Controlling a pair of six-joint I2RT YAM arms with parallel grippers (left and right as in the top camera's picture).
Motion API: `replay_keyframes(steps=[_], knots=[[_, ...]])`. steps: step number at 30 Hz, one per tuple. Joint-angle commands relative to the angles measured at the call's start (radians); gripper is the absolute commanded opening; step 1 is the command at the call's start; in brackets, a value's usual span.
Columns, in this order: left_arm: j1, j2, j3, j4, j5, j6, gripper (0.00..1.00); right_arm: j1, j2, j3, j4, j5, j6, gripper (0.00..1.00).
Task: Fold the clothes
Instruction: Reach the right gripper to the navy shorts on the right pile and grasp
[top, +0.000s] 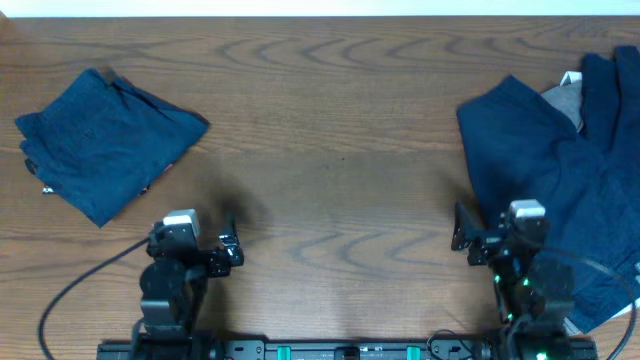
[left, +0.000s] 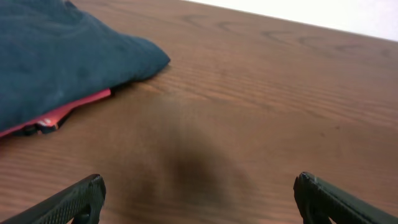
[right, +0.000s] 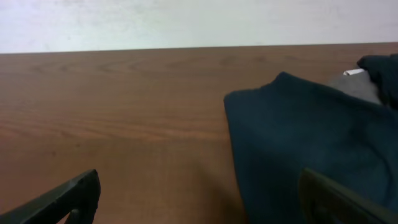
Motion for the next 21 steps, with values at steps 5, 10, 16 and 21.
replay_keyframes(steps=[5,10,16,21], knots=[[0.002,0.283,0.287,-0.116,0.021,-0.016,0.98,0.01,0.469,0.313,-0.128,0.02,0.005,0.99],[0.002,0.449,0.369,-0.169,0.077,-0.019,0.98,0.009,0.839,0.521,-0.269,0.073,-0.029,0.99],[0.002,0.557,0.369,-0.168,0.093,-0.019,0.98,0.008,1.123,0.57,-0.216,0.253,-0.027,0.99],[0.002,0.589,0.369,-0.168,0.093,-0.019,0.98,0.0,1.289,0.57,-0.149,0.317,-0.002,0.87]])
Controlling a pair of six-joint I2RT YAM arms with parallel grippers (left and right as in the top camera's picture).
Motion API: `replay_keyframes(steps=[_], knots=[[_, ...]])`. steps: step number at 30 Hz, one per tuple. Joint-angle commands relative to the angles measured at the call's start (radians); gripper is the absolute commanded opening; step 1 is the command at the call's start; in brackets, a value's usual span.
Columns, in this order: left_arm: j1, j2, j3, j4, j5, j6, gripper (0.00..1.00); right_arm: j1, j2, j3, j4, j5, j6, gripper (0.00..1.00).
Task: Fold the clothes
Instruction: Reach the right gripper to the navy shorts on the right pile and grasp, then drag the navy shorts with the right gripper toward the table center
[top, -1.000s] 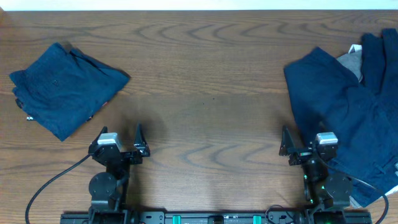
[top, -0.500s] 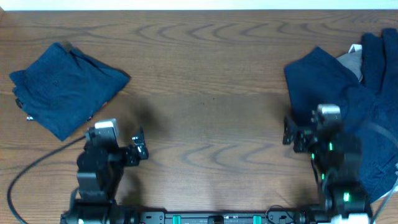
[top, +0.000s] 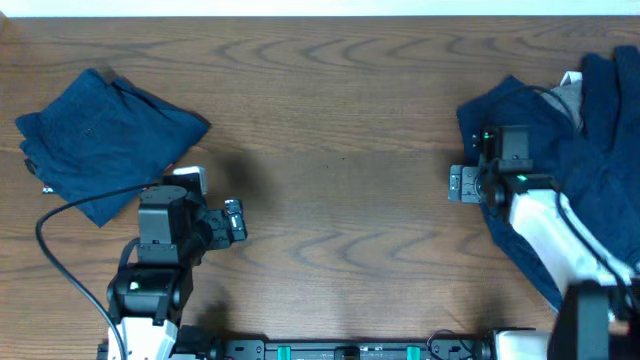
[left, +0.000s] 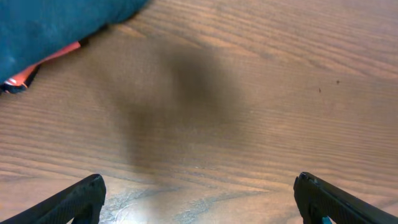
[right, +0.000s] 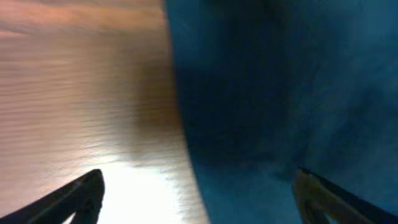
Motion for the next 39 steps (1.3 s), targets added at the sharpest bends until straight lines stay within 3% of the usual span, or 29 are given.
replay_keyframes(steps=[1,5,9,15,24,32,34,36,39], knots=[[0.002,0.01,0.019,-0.002,0.014,-0.005,0.98,-0.002,0.092,0.013,0.029,0.105,0.016,0.75],[0.002,0.01,0.019,-0.002,0.014,-0.005,0.98,-0.013,0.171,0.013,0.073,0.124,0.035,0.46],[0.002,0.01,0.019,-0.002,0.014,-0.005,0.98,-0.027,0.198,0.013,0.098,0.127,0.047,0.01],[0.002,0.01,0.019,0.015,0.014,-0.005,0.98,-0.064,0.105,0.062,0.043,0.11,0.102,0.01],[0.002,0.01,0.019,0.052,0.014,-0.005,0.98,-0.118,-0.182,0.343,-0.154,0.013,0.032,0.01],[0.002,0.01,0.019,0.054,0.014,-0.005,0.98,-0.092,-0.231,0.351,-0.256,-0.356,-0.013,0.01],[0.002,0.01,0.019,0.059,0.014,-0.005,0.98,-0.071,-0.232,0.351,-0.176,-0.565,0.038,0.01],[0.002,0.01,0.019,0.072,0.014,-0.005,0.98,-0.032,-0.227,0.351,0.008,-0.771,0.138,0.01],[0.002,0.01,0.019,0.096,0.014,-0.005,0.98,0.055,-0.21,0.351,0.242,-0.809,0.217,0.02]])
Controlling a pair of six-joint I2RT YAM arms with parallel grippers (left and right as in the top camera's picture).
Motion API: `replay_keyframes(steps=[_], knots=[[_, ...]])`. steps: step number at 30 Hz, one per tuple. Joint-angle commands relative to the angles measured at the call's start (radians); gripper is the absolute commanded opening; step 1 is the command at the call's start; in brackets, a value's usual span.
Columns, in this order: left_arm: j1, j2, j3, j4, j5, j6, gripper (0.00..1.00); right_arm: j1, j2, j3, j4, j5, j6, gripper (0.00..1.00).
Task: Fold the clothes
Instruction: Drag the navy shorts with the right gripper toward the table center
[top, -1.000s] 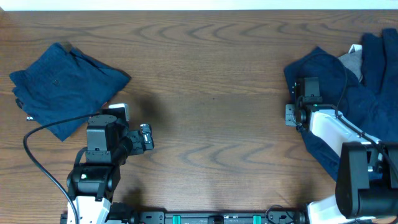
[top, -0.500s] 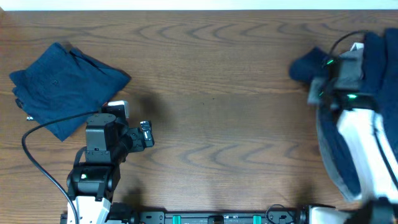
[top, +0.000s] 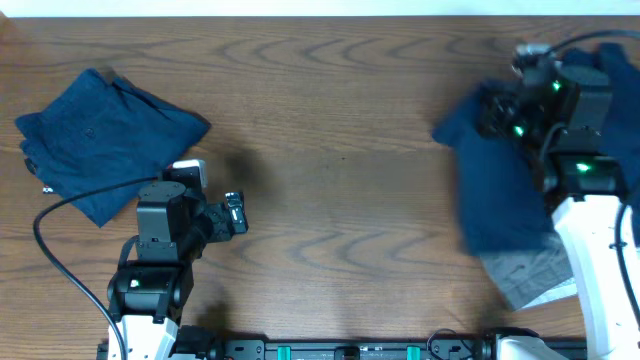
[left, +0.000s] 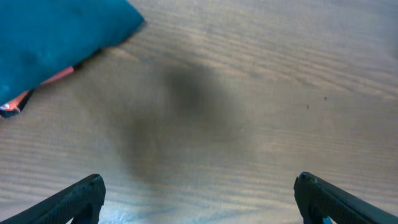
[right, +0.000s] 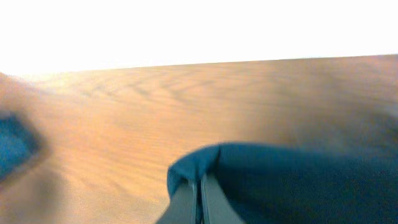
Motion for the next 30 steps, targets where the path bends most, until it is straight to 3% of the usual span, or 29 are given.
replay_keyframes(steps=[1,2,3,5,8,9,15,18,22,30], knots=[[0.002,0.0,0.018,0.021,-0.001,-0.005,0.98,0.125,0.003,0.023,0.144,-0.217,0.111,0.03],[0.002,0.0,0.018,0.026,-0.001,-0.005,0.98,0.154,0.012,0.023,0.156,-0.154,0.111,0.04],[0.002,0.0,0.018,0.03,-0.001,-0.005,0.98,0.18,0.021,0.023,0.155,-0.09,0.111,0.15],[0.002,0.0,0.018,0.032,-0.001,-0.005,0.98,0.23,0.051,0.023,0.129,0.034,0.11,0.53],[0.002,0.0,0.018,0.032,-0.001,-0.005,0.98,0.266,0.105,0.023,0.058,0.173,0.091,0.92],[0.002,0.0,0.018,0.033,-0.001,-0.005,0.98,0.266,0.121,0.023,0.023,0.222,0.092,0.99],[0.002,0.0,0.018,0.044,0.0,-0.005,0.98,0.166,0.138,0.023,-0.267,0.631,0.227,0.99],[0.002,0.0,0.018,0.044,0.0,-0.029,0.98,0.082,0.139,0.023,-0.387,0.646,0.227,0.99],[0.002,0.01,0.018,0.074,0.048,-0.202,0.98,-0.055,0.14,0.012,-0.552,0.638,0.237,0.99],[-0.073,0.237,0.016,0.212,0.221,-0.346,0.98,-0.243,0.14,-0.001,-0.645,0.519,0.218,0.99]])
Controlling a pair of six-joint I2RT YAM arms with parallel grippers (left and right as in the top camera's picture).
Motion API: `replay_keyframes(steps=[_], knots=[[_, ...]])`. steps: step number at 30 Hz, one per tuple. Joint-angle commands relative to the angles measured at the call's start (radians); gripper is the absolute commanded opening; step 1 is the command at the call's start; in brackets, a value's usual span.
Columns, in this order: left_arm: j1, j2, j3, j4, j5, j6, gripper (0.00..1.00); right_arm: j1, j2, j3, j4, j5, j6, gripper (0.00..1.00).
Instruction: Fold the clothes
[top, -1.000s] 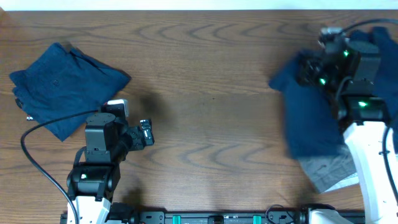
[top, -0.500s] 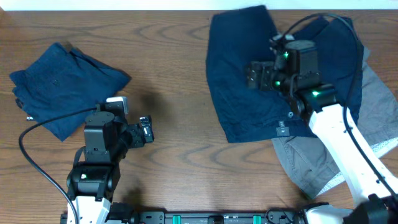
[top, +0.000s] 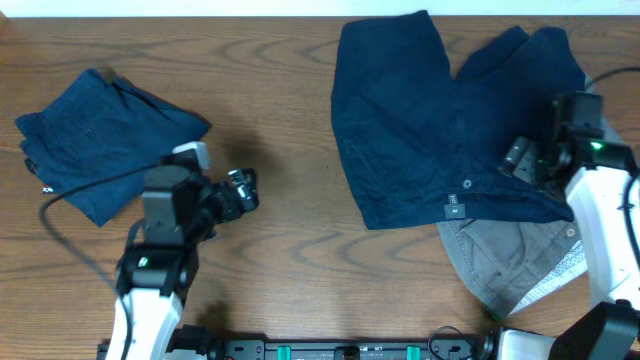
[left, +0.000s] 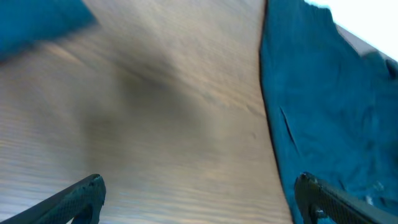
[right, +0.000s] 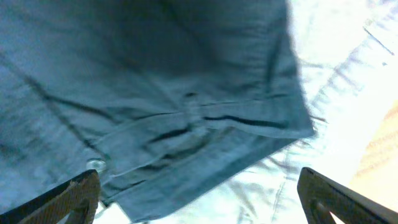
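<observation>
A pair of navy shorts (top: 420, 110) lies spread flat at the table's centre right, waistband toward the near side, with a button (top: 467, 182) and a tag (top: 452, 209) showing. My right gripper (top: 525, 158) hovers open over the waistband's right end (right: 205, 118), nothing between its fingers. My left gripper (top: 240, 190) is open above bare wood, left of the shorts' left edge (left: 323, 106). A folded navy garment (top: 100, 140) sits at the far left.
A grey garment (top: 520, 265) lies under and in front of the navy shorts at the right, pale in the right wrist view (right: 261, 186). The wooden table (top: 280, 250) shows between the two arms.
The navy shorts, held up bunched in my shut right gripper, now lie spread flat at centre right. My right gripper is open over the waistband. My left gripper has turned toward the shorts.
Both grippers began open near the front edge, with the navy shorts heaped at the right. My right gripper then reached over the heap, later held the shorts lifted in shut jaws. Now the shorts lie flat and released, a grey garment uncovered beneath them.
</observation>
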Motion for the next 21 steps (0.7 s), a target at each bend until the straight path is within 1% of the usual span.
replay_keyframes(steps=[1,5,9,11,17,20,21], knots=[[-0.066,0.126,0.014,0.039,0.093,-0.114,0.98,-0.041,-0.015,-0.006,-0.012,-0.046,-0.005,0.99],[-0.189,0.31,0.014,0.146,0.155,-0.227,0.98,-0.047,-0.015,-0.006,-0.019,-0.055,-0.029,0.99],[-0.323,0.483,0.014,0.327,0.212,-0.322,0.98,-0.048,-0.015,-0.006,-0.019,-0.057,-0.029,0.99],[-0.402,0.574,0.014,0.443,0.215,-0.385,0.98,-0.047,-0.015,-0.006,-0.018,-0.057,-0.029,0.99],[-0.54,0.768,0.014,0.72,0.214,-0.478,0.98,-0.047,-0.015,-0.006,-0.019,-0.057,-0.029,0.99],[-0.585,0.845,0.014,0.803,0.187,-0.524,0.98,-0.047,-0.015,-0.006,-0.019,-0.059,-0.028,0.99],[-0.595,0.861,0.014,0.811,0.178,-0.54,0.94,-0.047,-0.015,-0.006,-0.019,-0.061,-0.028,0.99]])
